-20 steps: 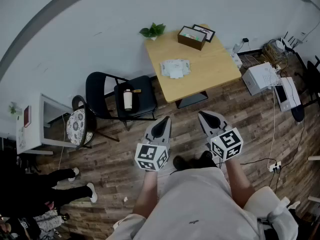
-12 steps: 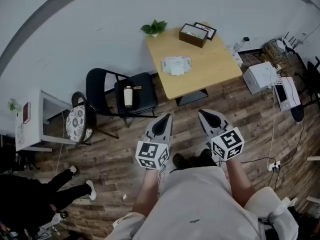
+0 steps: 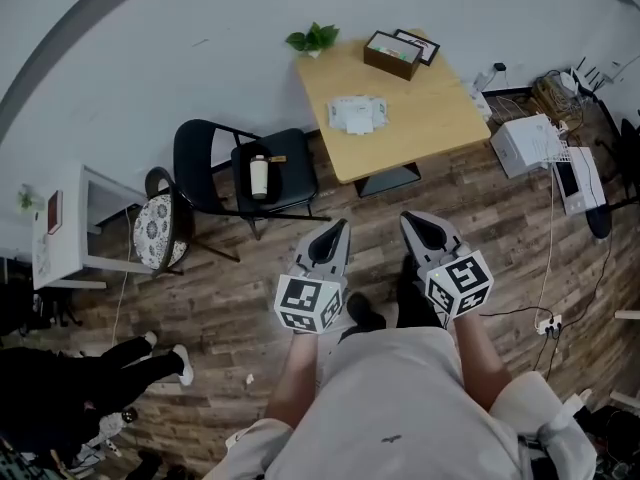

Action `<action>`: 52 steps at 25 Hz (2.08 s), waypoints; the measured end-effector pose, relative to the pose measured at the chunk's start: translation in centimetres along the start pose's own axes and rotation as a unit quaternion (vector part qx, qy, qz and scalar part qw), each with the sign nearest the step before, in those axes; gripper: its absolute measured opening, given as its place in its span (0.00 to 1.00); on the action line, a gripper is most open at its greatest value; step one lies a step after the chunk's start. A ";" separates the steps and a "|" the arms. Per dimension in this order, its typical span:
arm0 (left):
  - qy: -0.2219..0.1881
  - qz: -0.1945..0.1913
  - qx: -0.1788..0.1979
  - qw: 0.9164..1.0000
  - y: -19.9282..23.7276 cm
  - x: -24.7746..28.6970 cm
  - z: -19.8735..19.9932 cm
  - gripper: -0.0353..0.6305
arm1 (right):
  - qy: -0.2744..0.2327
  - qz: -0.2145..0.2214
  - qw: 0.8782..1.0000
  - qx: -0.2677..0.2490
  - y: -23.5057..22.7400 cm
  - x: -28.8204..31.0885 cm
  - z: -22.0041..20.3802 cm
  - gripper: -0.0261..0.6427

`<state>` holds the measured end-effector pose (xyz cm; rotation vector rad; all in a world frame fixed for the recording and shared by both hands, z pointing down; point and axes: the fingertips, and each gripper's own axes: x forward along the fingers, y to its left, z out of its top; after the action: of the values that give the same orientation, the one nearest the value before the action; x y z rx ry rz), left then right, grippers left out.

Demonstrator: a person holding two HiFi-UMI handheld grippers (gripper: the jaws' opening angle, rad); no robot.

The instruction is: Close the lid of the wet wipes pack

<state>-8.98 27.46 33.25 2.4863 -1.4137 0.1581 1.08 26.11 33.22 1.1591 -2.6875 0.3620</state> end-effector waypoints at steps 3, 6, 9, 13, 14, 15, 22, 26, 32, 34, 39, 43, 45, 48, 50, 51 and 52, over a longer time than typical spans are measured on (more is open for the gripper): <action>0.004 0.005 -0.003 1.000 0.1 0.4 -0.4 0.06 | 0.005 0.002 1.000 -0.002 -0.5 0.1 -0.5 0.04; 0.006 0.012 -0.005 1.000 0.0 0.9 -0.6 0.06 | 0.004 0.008 1.000 0.002 -1.2 0.4 -0.6 0.04; 0.007 0.018 -0.004 1.000 -0.1 1.8 -0.4 0.06 | 0.001 0.015 1.000 0.004 -2.3 1.0 -0.3 0.04; 0.006 0.030 -0.004 1.000 0.7 3.6 0.4 0.06 | -0.001 0.023 1.000 0.003 -4.2 2.2 0.5 0.04; 0.005 0.033 -0.005 0.999 0.8 4.2 0.6 0.06 | -0.001 0.026 1.000 0.002 -4.8 2.5 0.7 0.04; 0.003 0.035 -0.005 0.999 0.9 4.8 0.9 0.06 | -0.001 0.027 1.000 0.002 -5.4 2.7 0.9 0.04; 0.004 0.046 0.002 0.999 1.3 9.5 2.4 0.06 | 0.002 0.035 0.999 -0.002 -10.1 5.0 2.3 0.10; 0.015 0.049 0.010 0.999 1.6 12.4 3.0 0.07 | 0.002 0.046 0.999 -0.001 -12.5 6.4 2.9 0.18; 0.025 0.062 0.019 0.998 1.5 16.6 3.8 0.18 | 0.003 0.078 0.997 -0.003 -15.9 8.1 4.0 0.24; 0.025 0.068 0.015 0.997 1.5 17.7 4.0 0.18 | 0.002 0.085 0.996 -0.002 -17.1 8.6 4.3 0.24; 0.029 0.094 0.002 0.995 1.5 20.3 3.5 0.19 | 0.010 0.110 0.994 -0.003 -19.7 10.0 4.1 0.24; 0.035 0.112 -0.012 0.993 1.6 22.0 2.7 0.19 | 0.020 0.129 0.991 -0.002 -21.4 10.9 3.8 0.24; 0.038 0.120 -0.018 0.992 1.5 22.8 2.4 0.19 | 0.023 0.138 0.990 -0.004 -22.1 11.2 3.8 0.24; 0.043 0.129 -0.022 0.991 1.3 23.5 1.8 0.19 | 0.028 0.149 0.988 -0.005 -22.7 11.6 3.4 0.24; 0.049 0.133 -0.023 0.990 1.4 23.8 1.3 0.19 | 0.032 0.153 0.988 -0.004 -23.0 11.8 3.1 0.24; 0.053 0.135 -0.025 0.989 1.5 24.0 1.0 0.19 | 0.034 0.154 0.987 -0.003 -23.1 11.9 3.0 0.24; 0.057 0.137 -0.027 0.989 1.6 24.2 0.8 0.19 | 0.036 0.155 0.987 -0.001 -23.2 11.9 2.9 0.24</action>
<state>2.11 6.47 38.35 2.1937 -1.6801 0.3075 9.84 1.65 37.10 0.7093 -2.8024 0.4368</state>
